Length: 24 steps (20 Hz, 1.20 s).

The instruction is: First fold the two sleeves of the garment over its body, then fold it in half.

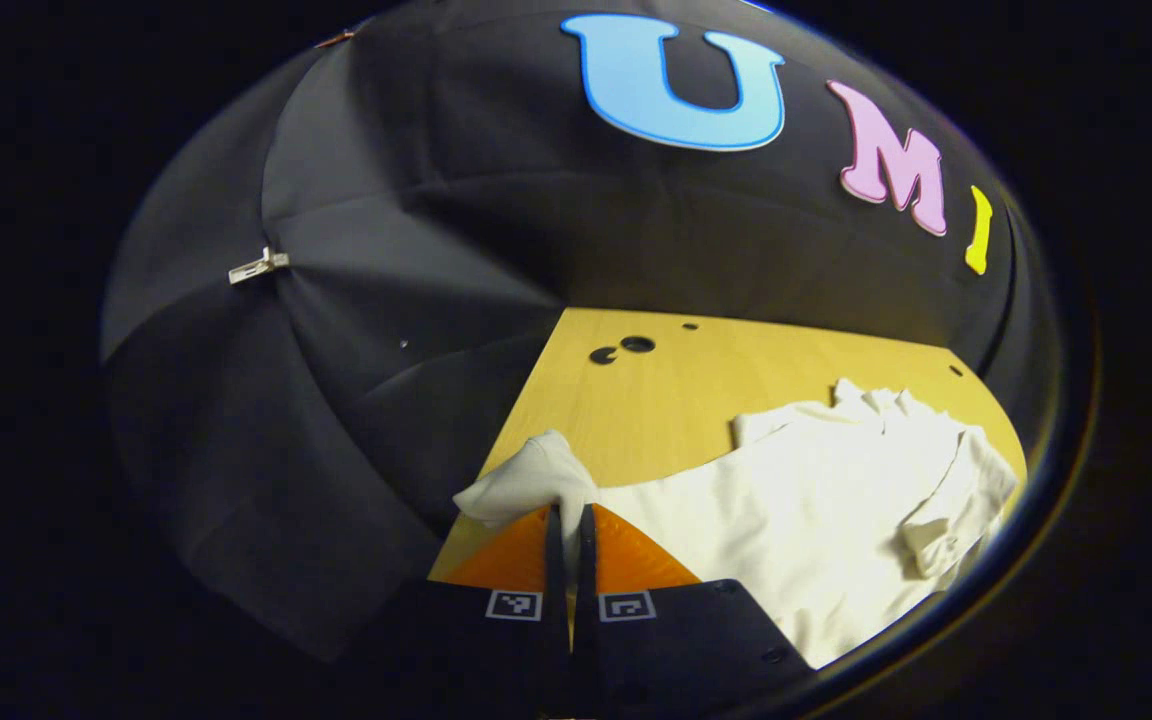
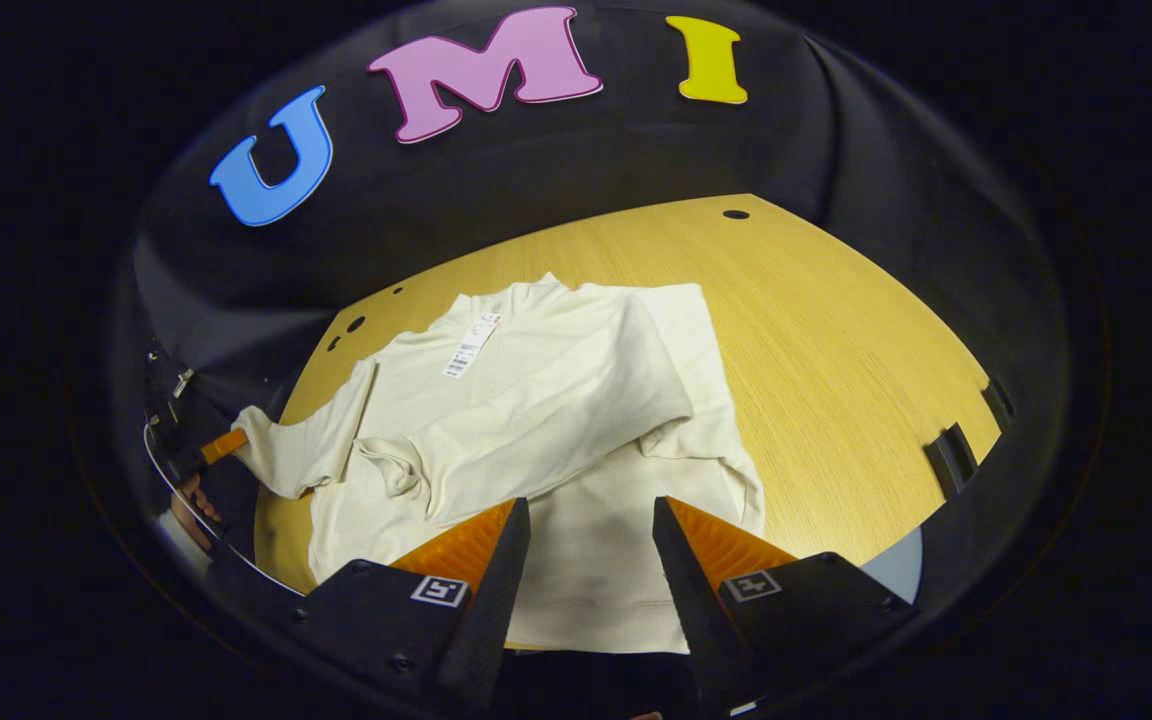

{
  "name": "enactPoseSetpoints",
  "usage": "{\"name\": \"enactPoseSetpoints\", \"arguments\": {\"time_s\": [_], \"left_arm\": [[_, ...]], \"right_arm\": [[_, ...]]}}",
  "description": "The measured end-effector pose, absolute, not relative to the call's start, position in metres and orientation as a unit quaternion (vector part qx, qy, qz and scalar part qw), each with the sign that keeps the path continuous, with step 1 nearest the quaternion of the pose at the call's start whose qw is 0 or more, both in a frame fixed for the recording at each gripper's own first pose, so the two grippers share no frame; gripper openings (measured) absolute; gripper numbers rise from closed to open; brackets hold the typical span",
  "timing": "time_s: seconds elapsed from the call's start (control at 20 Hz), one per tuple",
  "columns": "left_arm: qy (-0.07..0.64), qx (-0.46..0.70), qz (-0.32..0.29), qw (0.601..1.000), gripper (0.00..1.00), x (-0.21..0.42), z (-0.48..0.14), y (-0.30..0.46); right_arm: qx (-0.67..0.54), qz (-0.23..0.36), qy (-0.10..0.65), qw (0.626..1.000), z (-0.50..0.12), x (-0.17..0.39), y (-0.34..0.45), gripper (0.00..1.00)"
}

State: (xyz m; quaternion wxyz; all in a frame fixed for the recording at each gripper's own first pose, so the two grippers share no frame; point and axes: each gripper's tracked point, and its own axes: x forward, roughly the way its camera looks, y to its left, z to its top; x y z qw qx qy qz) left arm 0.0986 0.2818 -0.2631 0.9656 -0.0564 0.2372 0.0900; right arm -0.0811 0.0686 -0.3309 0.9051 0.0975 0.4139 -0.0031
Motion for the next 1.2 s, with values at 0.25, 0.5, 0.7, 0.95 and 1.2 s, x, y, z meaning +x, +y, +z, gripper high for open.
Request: {"name": "enactPoseSetpoints", "arguments": {"time_s": [0.25,0.5,0.7,0.95,1.2], "left_arm": [[0.204,-0.064,0.038,0.976,0.02,0.111,-0.219,0.208],[0.197,-0.063,-0.014,0.978,0.06,0.126,-0.2,0.133],[0.199,-0.063,-0.041,0.977,0.06,0.134,-0.195,0.075],[0.214,-0.057,-0.071,0.973,0.06,0.14,-0.206,0.01],[0.228,-0.025,-0.09,0.969,0.06,0.145,-0.229,-0.042]], "right_arm": [[0.098,-0.007,0.415,0.905,-0.335,-0.076,0.047,0.77],[0.091,-0.002,0.42,0.903,-0.338,-0.071,0.024,0.77],[0.107,-0.012,0.424,0.899,-0.342,-0.063,-0.002,0.77],[0.115,-0.015,0.433,0.894,-0.349,-0.059,-0.029,0.77],[0.108,-0.001,0.447,0.888,-0.357,-0.056,-0.043,0.77]]}}
